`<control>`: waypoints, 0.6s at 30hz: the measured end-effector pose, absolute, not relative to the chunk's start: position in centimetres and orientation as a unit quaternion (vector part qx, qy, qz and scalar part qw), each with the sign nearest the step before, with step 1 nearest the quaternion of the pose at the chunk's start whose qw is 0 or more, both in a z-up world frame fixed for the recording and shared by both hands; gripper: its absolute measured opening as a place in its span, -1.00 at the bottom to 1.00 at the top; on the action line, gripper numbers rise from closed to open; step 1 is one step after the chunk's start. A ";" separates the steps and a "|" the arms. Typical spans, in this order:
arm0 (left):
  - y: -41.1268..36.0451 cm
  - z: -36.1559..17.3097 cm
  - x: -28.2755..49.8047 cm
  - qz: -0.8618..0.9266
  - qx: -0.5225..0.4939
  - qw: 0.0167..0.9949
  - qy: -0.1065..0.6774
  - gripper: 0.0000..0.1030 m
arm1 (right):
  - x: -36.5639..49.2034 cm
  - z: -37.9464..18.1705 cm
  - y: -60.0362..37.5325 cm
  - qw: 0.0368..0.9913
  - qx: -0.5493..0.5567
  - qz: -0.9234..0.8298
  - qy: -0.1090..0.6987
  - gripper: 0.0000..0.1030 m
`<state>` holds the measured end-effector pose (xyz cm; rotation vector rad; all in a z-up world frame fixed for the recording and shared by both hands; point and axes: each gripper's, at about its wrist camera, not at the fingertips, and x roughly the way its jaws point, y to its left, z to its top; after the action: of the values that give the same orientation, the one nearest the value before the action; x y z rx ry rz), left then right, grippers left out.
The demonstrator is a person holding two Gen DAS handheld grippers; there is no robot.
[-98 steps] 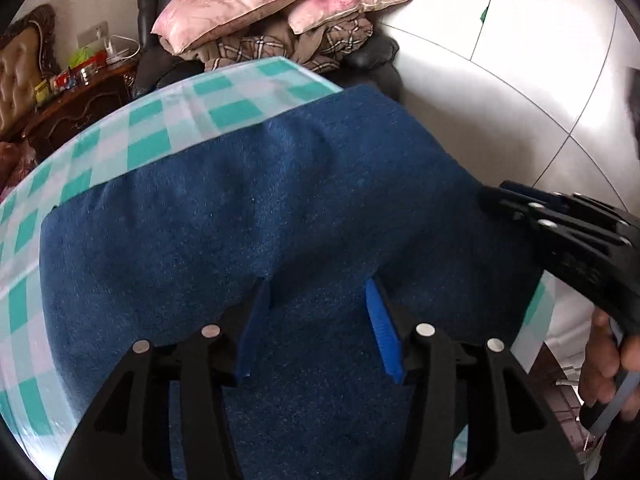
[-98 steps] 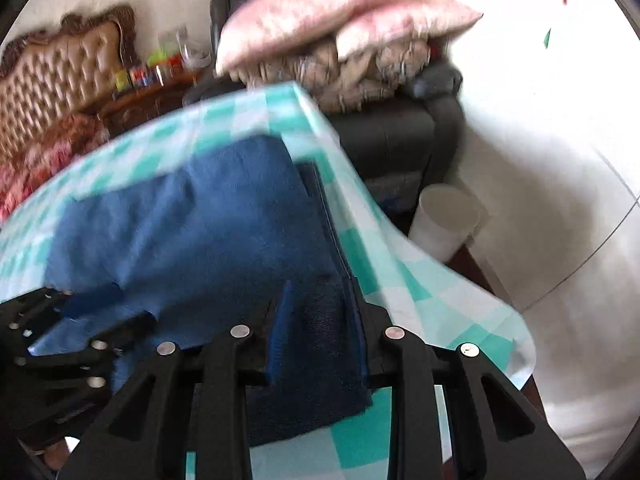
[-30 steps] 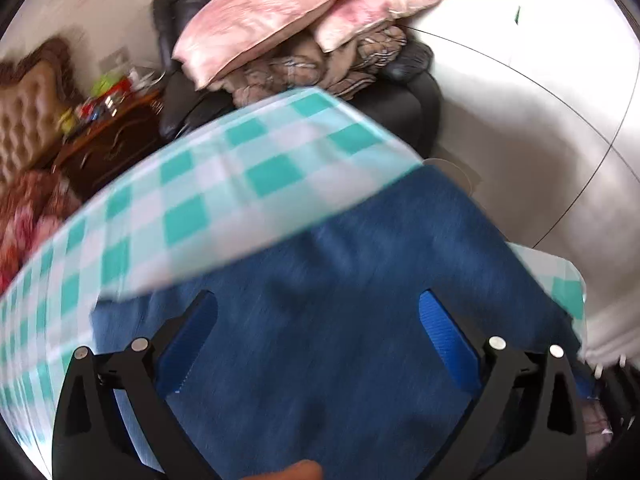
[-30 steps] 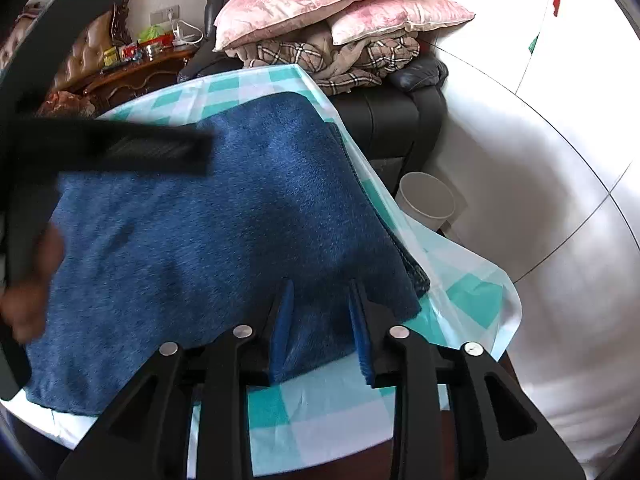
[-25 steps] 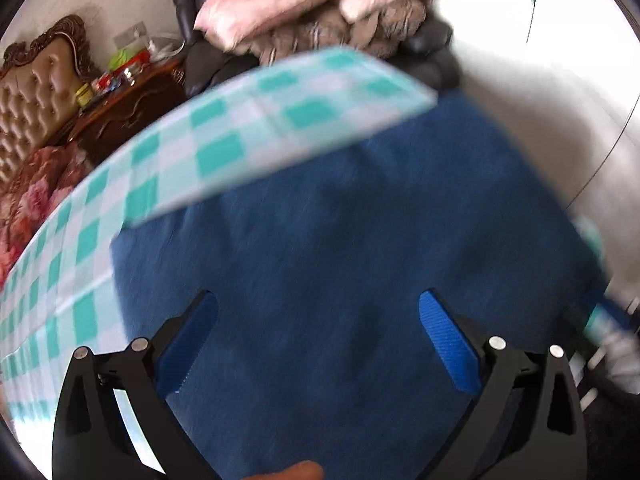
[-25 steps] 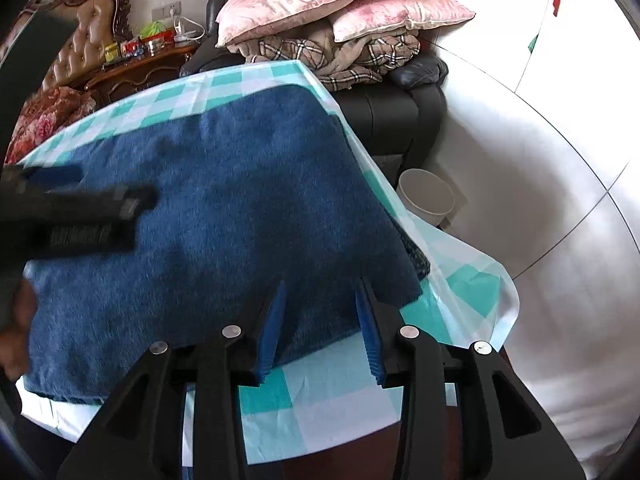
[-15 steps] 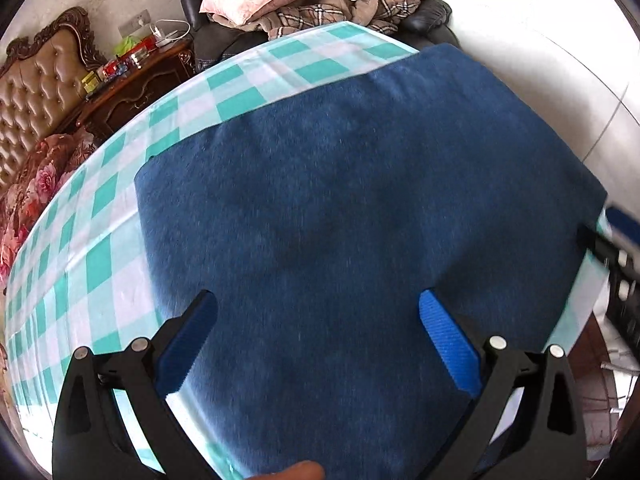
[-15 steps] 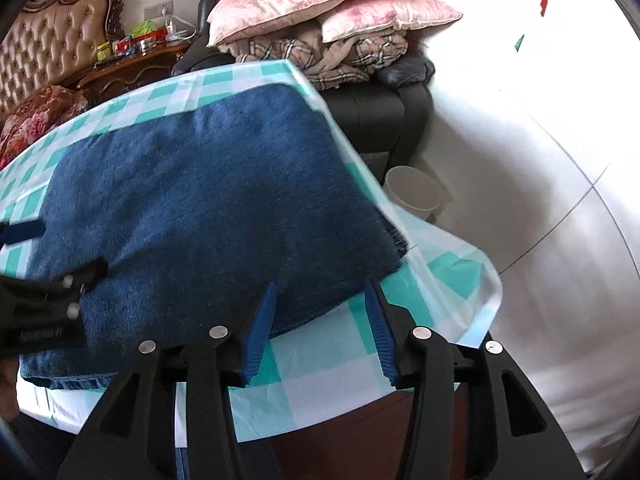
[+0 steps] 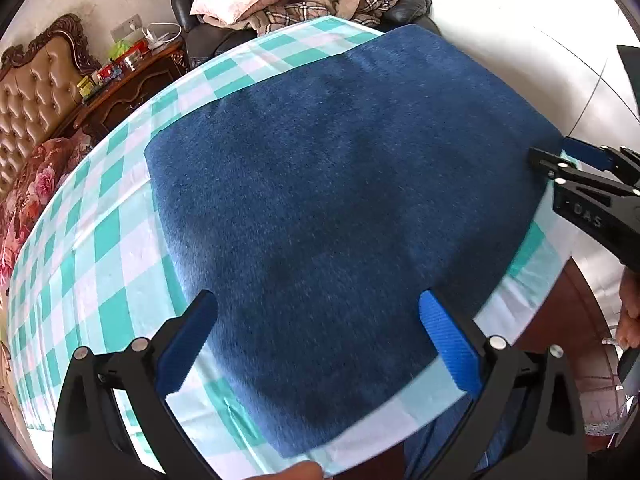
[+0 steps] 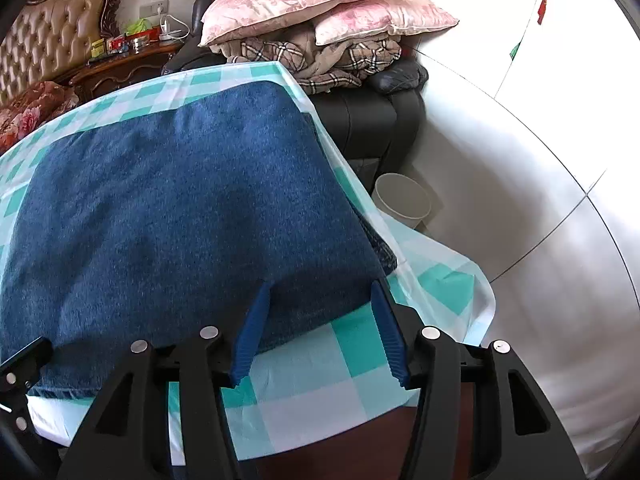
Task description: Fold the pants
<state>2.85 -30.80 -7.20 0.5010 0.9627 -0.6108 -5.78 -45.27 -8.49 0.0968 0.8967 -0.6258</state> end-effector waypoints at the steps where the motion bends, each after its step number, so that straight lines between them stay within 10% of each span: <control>1: -30.8 -7.1 2.7 -0.288 0.233 0.812 0.451 0.96 | -5.9 -8.5 -45.4 0.852 0.049 -0.298 0.428 0.03; 18: -32.1 -1.4 2.1 -0.353 0.099 0.829 0.422 0.96 | -11.4 -6.8 -46.1 0.842 0.092 -0.313 0.430 0.25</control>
<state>2.11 -32.12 -1.40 0.2105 0.8954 -0.7486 -11.41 -46.14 -6.76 0.1936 0.9093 -0.6609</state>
